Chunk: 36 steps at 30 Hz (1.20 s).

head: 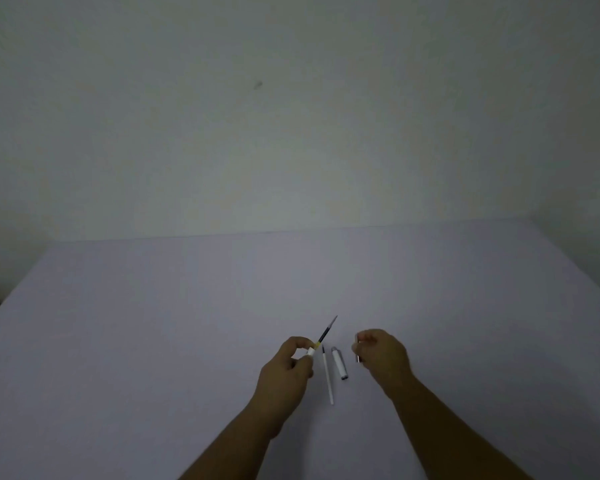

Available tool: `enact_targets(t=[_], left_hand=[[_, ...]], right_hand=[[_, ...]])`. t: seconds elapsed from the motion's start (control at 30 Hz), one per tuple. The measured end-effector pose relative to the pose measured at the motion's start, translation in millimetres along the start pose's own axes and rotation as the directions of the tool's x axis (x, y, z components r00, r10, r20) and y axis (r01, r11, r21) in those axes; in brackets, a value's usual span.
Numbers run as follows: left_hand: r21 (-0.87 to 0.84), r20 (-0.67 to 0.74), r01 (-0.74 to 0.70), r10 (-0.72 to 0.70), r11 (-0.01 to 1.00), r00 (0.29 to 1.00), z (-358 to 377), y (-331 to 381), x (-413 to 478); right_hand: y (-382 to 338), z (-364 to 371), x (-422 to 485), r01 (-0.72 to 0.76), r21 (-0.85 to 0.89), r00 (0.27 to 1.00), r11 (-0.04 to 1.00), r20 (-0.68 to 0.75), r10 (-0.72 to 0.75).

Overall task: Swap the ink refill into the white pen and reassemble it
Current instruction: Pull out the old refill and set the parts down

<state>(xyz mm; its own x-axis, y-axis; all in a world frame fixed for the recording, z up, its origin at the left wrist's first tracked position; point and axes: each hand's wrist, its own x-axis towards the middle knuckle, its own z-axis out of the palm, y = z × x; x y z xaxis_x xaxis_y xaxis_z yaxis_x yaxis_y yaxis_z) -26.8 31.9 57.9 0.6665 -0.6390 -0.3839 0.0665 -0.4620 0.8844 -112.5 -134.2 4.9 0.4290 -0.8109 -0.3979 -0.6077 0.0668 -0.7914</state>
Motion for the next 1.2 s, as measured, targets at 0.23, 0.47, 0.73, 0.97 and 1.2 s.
enact_targets(t=[0.23,0.47,0.73,0.97,1.2], left_hand=[[-0.013,-0.003,0.055,-0.055,0.998,0.998,-0.6,-15.7,7.3],[-0.011,-0.006,0.054,-0.054,0.998,0.999,-3.0,-19.9,8.8],[-0.002,-0.002,0.034,-0.034,0.999,0.999,-1.8,-18.7,7.5],[0.043,0.027,-0.025,0.024,0.999,0.999,11.1,-8.7,8.2],[0.07,0.012,-0.006,0.005,0.998,1.0,16.4,-18.3,7.1]], right_hand=[[32.4,19.8,5.7,0.132,-0.263,0.991,0.956,0.058,-0.121],[35.8,23.3,5.8,0.16,-0.279,0.987,0.947,0.052,-0.151],[20.9,9.6,-3.9,0.169,-0.094,0.982,0.981,-0.063,-0.175],[-24.8,-2.9,-25.9,0.082,0.302,0.913,0.95,0.359,-0.193],[-24.5,-26.4,-2.6,0.028,0.523,0.999,0.852,-0.029,-0.015]])
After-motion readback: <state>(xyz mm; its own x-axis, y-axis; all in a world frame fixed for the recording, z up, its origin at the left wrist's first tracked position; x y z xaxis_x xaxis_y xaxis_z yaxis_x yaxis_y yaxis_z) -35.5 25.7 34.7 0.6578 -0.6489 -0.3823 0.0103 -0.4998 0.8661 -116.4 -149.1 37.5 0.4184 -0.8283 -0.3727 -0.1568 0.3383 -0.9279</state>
